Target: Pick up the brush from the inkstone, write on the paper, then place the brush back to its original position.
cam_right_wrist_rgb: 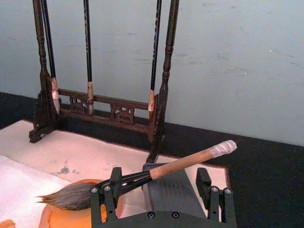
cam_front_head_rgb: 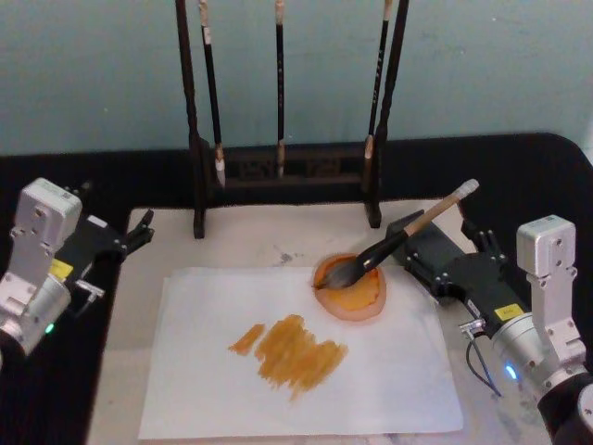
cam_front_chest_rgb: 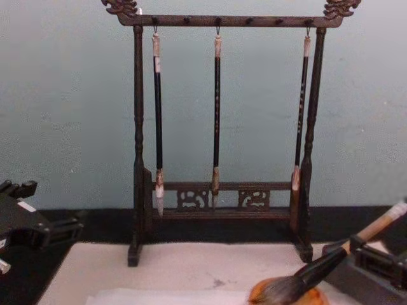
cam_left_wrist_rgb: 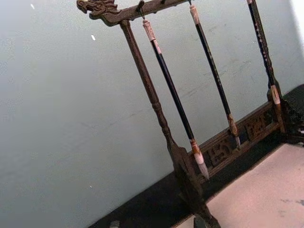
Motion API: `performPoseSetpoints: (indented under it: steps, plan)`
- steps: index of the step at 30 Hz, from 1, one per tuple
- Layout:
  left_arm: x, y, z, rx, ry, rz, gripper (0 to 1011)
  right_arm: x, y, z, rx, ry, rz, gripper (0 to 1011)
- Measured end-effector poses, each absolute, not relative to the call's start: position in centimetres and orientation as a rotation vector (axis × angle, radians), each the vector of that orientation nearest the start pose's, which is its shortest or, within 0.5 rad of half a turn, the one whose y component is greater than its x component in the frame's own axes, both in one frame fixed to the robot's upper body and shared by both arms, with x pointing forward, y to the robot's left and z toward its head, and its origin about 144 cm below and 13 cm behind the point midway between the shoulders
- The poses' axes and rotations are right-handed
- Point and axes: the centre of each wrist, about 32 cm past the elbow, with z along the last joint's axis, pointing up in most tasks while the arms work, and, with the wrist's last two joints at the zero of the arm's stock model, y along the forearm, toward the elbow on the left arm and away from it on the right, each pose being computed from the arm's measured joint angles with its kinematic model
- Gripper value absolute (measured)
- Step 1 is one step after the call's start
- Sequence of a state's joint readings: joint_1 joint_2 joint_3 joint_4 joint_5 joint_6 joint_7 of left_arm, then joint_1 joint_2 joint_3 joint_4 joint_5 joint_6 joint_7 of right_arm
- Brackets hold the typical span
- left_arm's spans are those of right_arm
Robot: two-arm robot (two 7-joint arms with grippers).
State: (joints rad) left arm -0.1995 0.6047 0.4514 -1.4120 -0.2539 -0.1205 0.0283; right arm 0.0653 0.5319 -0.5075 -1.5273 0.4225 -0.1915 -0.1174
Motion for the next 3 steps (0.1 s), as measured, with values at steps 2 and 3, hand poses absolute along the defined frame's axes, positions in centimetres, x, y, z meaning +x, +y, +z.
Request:
performPoseSetpoints:
  steps: [2,3]
  plan:
    - [48.86,30.97,113.98,0.304,-0.285,1.248,1010,43.97,-24.85,111.2,-0.078,-0.059,-1.25,1000]
    - [48.86,30.97,113.98,0.304,-0.285,1.248,1010,43.97,-24.85,111.2,-0.078,-0.059,-1.25,1000]
